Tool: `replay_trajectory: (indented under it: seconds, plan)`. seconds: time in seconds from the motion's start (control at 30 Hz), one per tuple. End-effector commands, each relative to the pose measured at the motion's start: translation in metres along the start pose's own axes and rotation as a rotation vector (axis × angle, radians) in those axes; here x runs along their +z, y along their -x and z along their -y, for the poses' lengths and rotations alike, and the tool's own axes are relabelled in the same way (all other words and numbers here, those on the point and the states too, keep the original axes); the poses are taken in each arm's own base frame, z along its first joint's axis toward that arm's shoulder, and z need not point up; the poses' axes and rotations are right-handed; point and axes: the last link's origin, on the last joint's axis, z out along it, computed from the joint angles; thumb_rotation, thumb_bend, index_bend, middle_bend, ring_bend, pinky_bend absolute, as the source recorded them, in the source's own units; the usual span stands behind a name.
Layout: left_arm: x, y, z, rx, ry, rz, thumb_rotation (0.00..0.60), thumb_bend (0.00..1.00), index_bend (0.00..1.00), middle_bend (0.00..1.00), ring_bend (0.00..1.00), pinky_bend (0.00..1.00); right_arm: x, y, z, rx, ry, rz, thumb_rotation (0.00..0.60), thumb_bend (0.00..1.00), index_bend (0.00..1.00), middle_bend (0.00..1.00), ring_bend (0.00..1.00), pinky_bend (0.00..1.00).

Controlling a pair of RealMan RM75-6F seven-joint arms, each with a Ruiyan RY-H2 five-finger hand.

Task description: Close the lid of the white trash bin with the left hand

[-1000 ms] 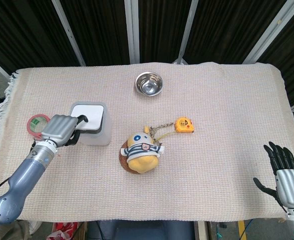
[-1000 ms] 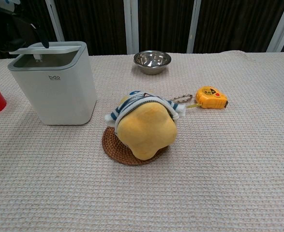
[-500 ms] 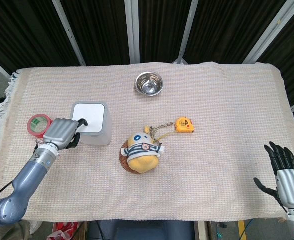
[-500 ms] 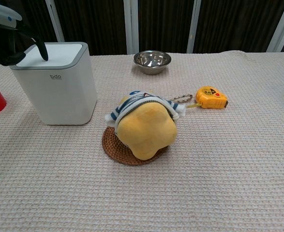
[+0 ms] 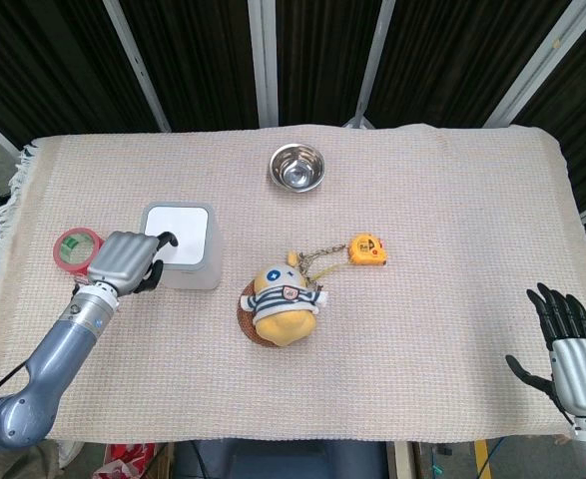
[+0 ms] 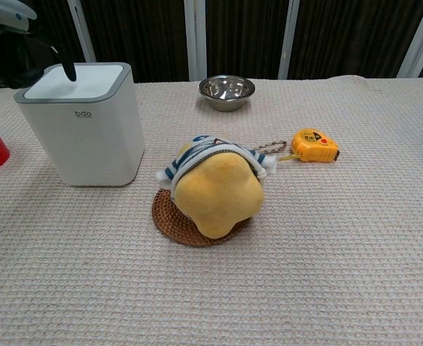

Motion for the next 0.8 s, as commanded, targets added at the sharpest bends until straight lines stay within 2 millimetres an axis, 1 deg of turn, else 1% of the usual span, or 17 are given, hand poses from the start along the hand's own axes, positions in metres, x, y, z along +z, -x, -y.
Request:
replay_trajectory:
  seconds: [0.03,0.07,0.13,0.17,0.2,0.23,0.27,0.3,0.37,0.4,0.43,0.5,0.53,0.57,0.6,0.7,0.8]
  plan:
    - [-0.009,-0.011,-0.002,-0.038,0.032,-0.072,0.600,0.63,0.24,0.99,0.94,0.93,0.000,0.000,0.000,-0.002,-0.002,-0.001,0.600,0.24,0.00,0.00,0.00,0.00]
    - [-0.011,-0.012,-0.001,-0.039,0.037,-0.083,0.600,0.59,0.20,0.95,0.88,0.91,0.000,0.000,0.000,-0.003,-0.003,-0.001,0.600,0.24,0.00,0.00,0.00,0.00]
    - [-0.018,-0.011,0.002,-0.037,0.046,-0.109,0.600,0.49,0.09,0.78,0.72,0.82,0.000,0.000,0.000,-0.005,-0.004,-0.001,0.600,0.24,0.00,0.00,0.00,0.00]
    - [-0.021,-0.009,0.004,-0.039,0.048,-0.117,0.600,0.43,0.04,0.60,0.59,0.73,0.000,0.000,0.000,-0.006,-0.004,-0.001,0.600,0.24,0.00,0.00,0.00,0.00]
    - [-0.025,-0.007,0.006,-0.040,0.050,-0.124,0.600,0.39,0.01,0.48,0.49,0.65,0.000,0.000,0.000,-0.007,-0.004,-0.001,0.600,0.24,0.00,0.00,0.00,0.00]
    - [-0.030,-0.002,0.009,-0.041,0.052,-0.133,0.600,0.33,0.00,0.32,0.35,0.52,0.000,0.000,-0.001,-0.009,-0.003,-0.001,0.600,0.24,0.00,0.00,0.00,0.00]
    - [-0.037,0.004,0.014,-0.040,0.052,-0.144,0.600,0.28,0.00,0.18,0.22,0.40,0.000,-0.001,-0.001,-0.012,-0.002,-0.001,0.600,0.24,0.00,0.00,0.00,0.00]
    - [-0.041,0.008,0.017,-0.038,0.051,-0.155,0.600,0.23,0.00,0.09,0.12,0.29,0.000,-0.001,-0.002,-0.013,-0.001,-0.002,0.600,0.24,0.00,0.00,0.00,0.00]
    - [-0.055,0.024,0.030,-0.031,0.040,-0.184,0.600,0.17,0.00,0.01,0.02,0.19,0.000,-0.001,-0.003,-0.021,0.004,-0.003,0.600,0.24,0.00,0.00,0.00,0.00]
    - [-0.063,0.034,0.038,-0.024,0.032,-0.205,0.600,0.15,0.00,0.00,0.00,0.15,0.000,-0.002,-0.004,-0.026,0.010,-0.003,0.600,0.24,0.00,0.00,0.00,0.00]
    - [-0.072,0.047,0.048,-0.021,0.015,-0.223,0.600,0.13,0.00,0.00,0.00,0.13,-0.001,-0.002,-0.005,-0.028,0.016,-0.003,0.600,0.24,0.00,0.00,0.00,0.00]
    - [-0.087,0.068,0.065,-0.021,-0.016,-0.254,0.600,0.10,0.00,0.00,0.00,0.05,-0.001,-0.004,-0.006,-0.031,0.022,-0.006,0.600,0.24,0.00,0.00,0.00,0.00]
    - [-0.094,0.080,0.073,-0.022,-0.029,-0.269,0.600,0.09,0.00,0.00,0.00,0.02,-0.001,-0.005,-0.007,-0.036,0.025,-0.010,0.600,0.24,0.00,0.00,0.00,0.00]
    - [-0.099,0.088,0.078,-0.024,-0.042,-0.273,0.600,0.08,0.00,0.00,0.00,0.00,-0.001,-0.005,-0.007,-0.041,0.025,-0.013,0.600,0.24,0.00,0.00,0.00,0.00]
    - [-0.106,0.099,0.085,-0.025,-0.056,-0.283,0.600,0.07,0.00,0.00,0.00,0.00,-0.001,-0.006,-0.008,-0.048,0.026,-0.016,0.600,0.24,0.00,0.00,0.00,0.00]
    - [-0.122,0.121,0.101,-0.021,-0.081,-0.311,0.600,0.07,0.00,0.00,0.00,0.00,-0.002,-0.006,-0.008,-0.059,0.027,-0.024,0.600,0.24,0.00,0.00,0.00,0.00]
    - [-0.134,0.134,0.113,-0.024,-0.092,-0.369,0.600,0.07,0.00,0.00,0.00,0.00,-0.003,-0.007,-0.007,-0.070,0.024,-0.034,0.600,0.24,0.00,0.00,0.00,0.00]
